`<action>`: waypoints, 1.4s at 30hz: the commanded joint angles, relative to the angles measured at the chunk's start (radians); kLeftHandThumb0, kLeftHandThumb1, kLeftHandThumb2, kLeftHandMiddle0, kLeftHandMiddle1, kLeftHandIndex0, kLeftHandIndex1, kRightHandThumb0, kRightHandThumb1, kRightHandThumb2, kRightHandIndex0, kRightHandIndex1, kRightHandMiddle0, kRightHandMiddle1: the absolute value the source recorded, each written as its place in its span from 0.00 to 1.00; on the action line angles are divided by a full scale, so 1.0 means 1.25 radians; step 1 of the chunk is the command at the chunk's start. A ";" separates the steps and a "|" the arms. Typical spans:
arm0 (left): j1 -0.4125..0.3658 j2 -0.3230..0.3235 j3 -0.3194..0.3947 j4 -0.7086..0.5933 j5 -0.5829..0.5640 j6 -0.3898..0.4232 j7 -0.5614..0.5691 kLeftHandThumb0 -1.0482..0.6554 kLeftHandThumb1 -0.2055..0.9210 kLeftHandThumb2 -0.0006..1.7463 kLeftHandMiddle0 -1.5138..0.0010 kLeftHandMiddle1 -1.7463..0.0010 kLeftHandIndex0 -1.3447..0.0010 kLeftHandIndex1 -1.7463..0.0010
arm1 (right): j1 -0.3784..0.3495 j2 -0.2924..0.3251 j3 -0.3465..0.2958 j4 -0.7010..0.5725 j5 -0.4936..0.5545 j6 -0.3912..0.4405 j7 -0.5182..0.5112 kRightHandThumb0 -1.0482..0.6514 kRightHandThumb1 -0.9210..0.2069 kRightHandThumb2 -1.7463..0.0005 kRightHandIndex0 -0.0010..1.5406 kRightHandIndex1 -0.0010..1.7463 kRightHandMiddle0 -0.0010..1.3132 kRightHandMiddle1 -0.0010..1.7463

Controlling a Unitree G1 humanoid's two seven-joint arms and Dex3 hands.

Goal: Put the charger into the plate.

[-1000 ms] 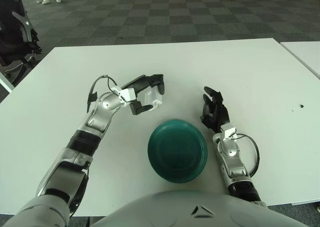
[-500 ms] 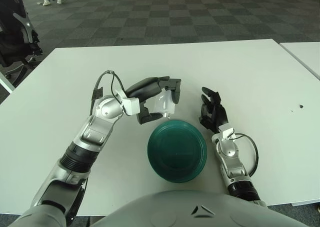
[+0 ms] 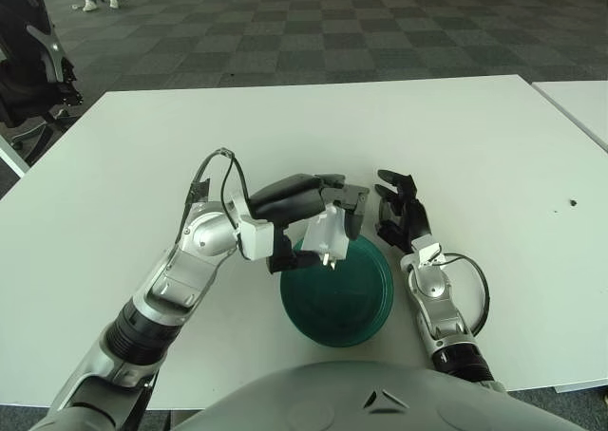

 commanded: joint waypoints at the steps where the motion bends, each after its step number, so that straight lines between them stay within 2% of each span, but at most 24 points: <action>1: -0.005 0.005 -0.014 -0.019 -0.028 0.031 -0.029 0.62 0.23 0.92 0.47 0.02 0.56 0.00 | 0.155 0.037 0.060 -0.104 -0.029 0.122 -0.005 0.13 0.00 0.51 0.13 0.37 0.00 0.59; 7: -0.025 -0.004 -0.052 -0.015 -0.029 0.057 -0.052 0.62 0.23 0.92 0.47 0.02 0.56 0.00 | 0.180 0.039 0.083 -0.206 -0.028 0.162 0.003 0.13 0.00 0.50 0.16 0.36 0.01 0.64; 13: -0.028 -0.008 -0.121 0.023 0.001 0.056 -0.078 0.62 0.23 0.92 0.47 0.03 0.56 0.00 | 0.181 0.052 0.084 -0.210 0.000 0.130 0.004 0.14 0.00 0.49 0.17 0.37 0.03 0.67; 17: -0.018 -0.024 -0.166 0.082 0.022 0.023 -0.072 0.62 0.23 0.91 0.46 0.04 0.56 0.00 | 0.186 0.060 0.087 -0.208 0.023 0.108 0.008 0.15 0.00 0.49 0.19 0.37 0.06 0.69; 21: -0.016 -0.030 -0.175 0.099 0.029 0.010 -0.069 0.62 0.23 0.91 0.46 0.04 0.56 0.00 | 0.183 0.058 0.089 -0.213 0.057 0.103 0.032 0.17 0.00 0.51 0.23 0.41 0.15 0.75; 26: -0.032 -0.032 -0.193 0.149 0.091 -0.050 -0.050 0.62 0.23 0.92 0.46 0.04 0.56 0.00 | 0.166 0.054 0.086 -0.199 0.067 0.097 0.037 0.21 0.00 0.52 0.24 0.42 0.22 0.80; 34: -0.054 -0.031 -0.212 0.198 0.147 -0.106 -0.060 0.61 0.21 0.93 0.46 0.02 0.54 0.01 | 0.176 0.041 0.088 -0.183 0.044 0.065 0.023 0.20 0.00 0.45 0.22 0.28 0.11 0.66; 36: -0.058 -0.028 -0.215 0.204 0.159 -0.117 -0.062 0.61 0.22 0.91 0.47 0.01 0.51 0.07 | 0.177 0.038 0.089 -0.179 0.038 0.061 0.023 0.20 0.00 0.44 0.23 0.26 0.09 0.64; 38: -0.061 -0.022 -0.215 0.204 0.169 -0.123 -0.067 0.61 0.32 0.85 0.56 0.00 0.56 0.03 | 0.175 0.035 0.089 -0.175 0.032 0.059 0.024 0.21 0.00 0.43 0.24 0.25 0.08 0.63; 42: -0.065 -0.003 -0.209 0.177 0.185 -0.114 -0.090 0.61 0.41 0.79 0.63 0.00 0.61 0.01 | 0.152 0.029 0.086 -0.147 0.015 0.055 0.021 0.21 0.00 0.42 0.26 0.24 0.09 0.62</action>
